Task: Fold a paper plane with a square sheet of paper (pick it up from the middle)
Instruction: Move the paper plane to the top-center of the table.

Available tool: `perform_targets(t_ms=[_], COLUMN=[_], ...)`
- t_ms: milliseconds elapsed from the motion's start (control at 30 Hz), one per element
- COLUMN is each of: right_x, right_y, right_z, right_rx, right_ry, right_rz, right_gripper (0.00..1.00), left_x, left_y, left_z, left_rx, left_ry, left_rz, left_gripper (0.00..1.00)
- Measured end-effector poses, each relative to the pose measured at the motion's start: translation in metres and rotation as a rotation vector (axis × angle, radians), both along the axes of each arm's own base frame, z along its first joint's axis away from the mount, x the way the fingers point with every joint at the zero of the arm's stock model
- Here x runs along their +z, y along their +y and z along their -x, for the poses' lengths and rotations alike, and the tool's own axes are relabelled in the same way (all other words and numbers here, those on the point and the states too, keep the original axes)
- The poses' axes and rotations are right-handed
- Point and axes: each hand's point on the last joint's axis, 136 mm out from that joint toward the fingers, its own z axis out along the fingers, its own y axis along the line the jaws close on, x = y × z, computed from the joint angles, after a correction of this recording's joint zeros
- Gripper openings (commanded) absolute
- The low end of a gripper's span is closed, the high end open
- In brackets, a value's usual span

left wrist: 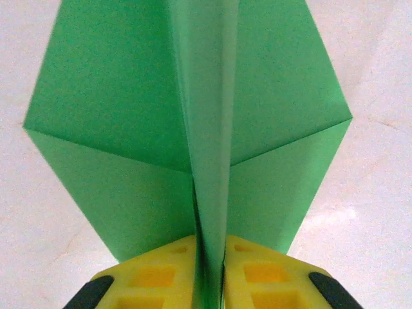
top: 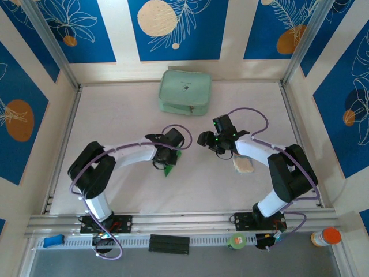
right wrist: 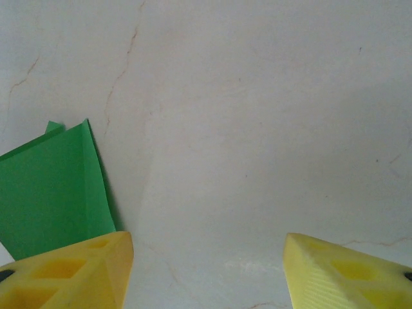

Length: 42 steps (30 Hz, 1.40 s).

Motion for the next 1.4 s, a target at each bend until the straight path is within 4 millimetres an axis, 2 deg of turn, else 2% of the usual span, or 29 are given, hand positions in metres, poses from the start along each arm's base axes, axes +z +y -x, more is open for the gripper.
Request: perform_targets(t_ms=[300,500,667,833,1133,1233,1400], right_x=[0.000,-0.001,-0.001,-0.001,-0.002,-0.002,-0.002], right_y=[0.000,-0.001,-0.001,-0.001,-0.004,-0.005,-0.009], right_z=[0.000,-0.001,-0.001,0.000,0.000,-0.001,-0.003], right_rx=[-0.001,-0.004,-0.003,-0.004,-0.011,-0.016,-0.028], right_ry=[0.001,0.004,0.005,0.006,0.013,0.013,0.015], right_rz=[0.000,-0.001,-0.001,-0.001,0.000,0.000,0.001], right_gripper=[0.62,0.62,0.62,0.62,0.62,0.62,0.62], left_x=[-0.009,-0.016,-0.016,-0.016,-0.014,-0.009,0.005], left_y=[0.004,0.004,0.002,0.002,0.006,0.010,0.017], left_z=[0.003,0.005,0.003,0.003,-0.005,-0.020,-0.062], left_rx=[0.002,0.003,0.006,0.007,0.024,0.042,0.077], left_ry=[0.027,0.045,0.046,0.046,0.035,0.014,-0.053], left_rz=[-0.028,-0.038,-0.028,-0.027,-0.031,-0.027,0.003], left_gripper=[0.22,0.29,0.36,0.38,0.21,0.17,0.13])
